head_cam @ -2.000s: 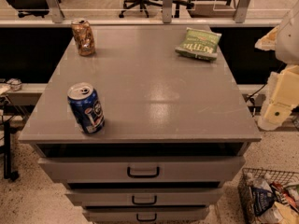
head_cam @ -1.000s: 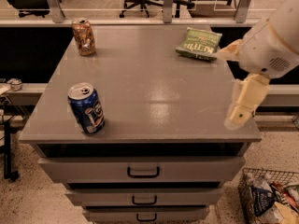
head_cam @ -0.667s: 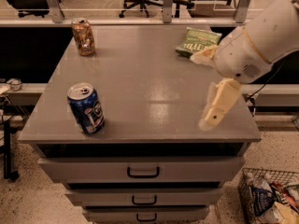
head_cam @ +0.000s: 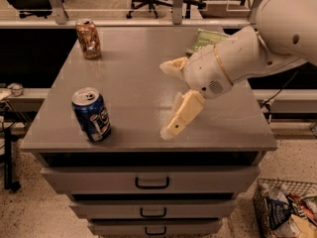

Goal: Move pepsi can near orange can

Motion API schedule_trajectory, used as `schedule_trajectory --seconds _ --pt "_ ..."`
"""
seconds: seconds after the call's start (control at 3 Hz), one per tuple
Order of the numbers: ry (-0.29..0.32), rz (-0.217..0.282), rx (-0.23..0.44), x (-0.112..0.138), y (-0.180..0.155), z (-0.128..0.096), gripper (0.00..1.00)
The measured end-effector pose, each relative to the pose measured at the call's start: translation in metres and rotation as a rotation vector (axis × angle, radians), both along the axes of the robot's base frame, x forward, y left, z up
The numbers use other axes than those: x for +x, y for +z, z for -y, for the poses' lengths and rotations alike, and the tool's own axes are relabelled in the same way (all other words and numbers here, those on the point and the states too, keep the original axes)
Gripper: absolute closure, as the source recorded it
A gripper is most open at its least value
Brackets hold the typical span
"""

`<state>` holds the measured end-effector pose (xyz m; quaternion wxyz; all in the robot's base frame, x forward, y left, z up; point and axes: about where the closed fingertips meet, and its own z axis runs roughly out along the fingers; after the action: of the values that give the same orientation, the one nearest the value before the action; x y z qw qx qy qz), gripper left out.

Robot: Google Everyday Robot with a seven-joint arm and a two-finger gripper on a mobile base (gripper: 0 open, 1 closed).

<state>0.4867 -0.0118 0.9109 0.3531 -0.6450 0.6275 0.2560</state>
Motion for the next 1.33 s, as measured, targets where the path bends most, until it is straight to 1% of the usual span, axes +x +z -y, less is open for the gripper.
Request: schedule_trajectory --seconds 0.33,0.67,1.0,1.33 --pt "-0.009 -0.025 0.074 0.01 -0.014 -0.038 0.0" --pt "-0.055 -0.064 0.144 0.014 -0.024 -0.067 0.0" --pt "-0.102 -0.097 0.221 0.011 -0.037 -0.102 0.0" --pt "-0.105 -0.111 0.271 0.005 -0.042 -0.124 0.0"
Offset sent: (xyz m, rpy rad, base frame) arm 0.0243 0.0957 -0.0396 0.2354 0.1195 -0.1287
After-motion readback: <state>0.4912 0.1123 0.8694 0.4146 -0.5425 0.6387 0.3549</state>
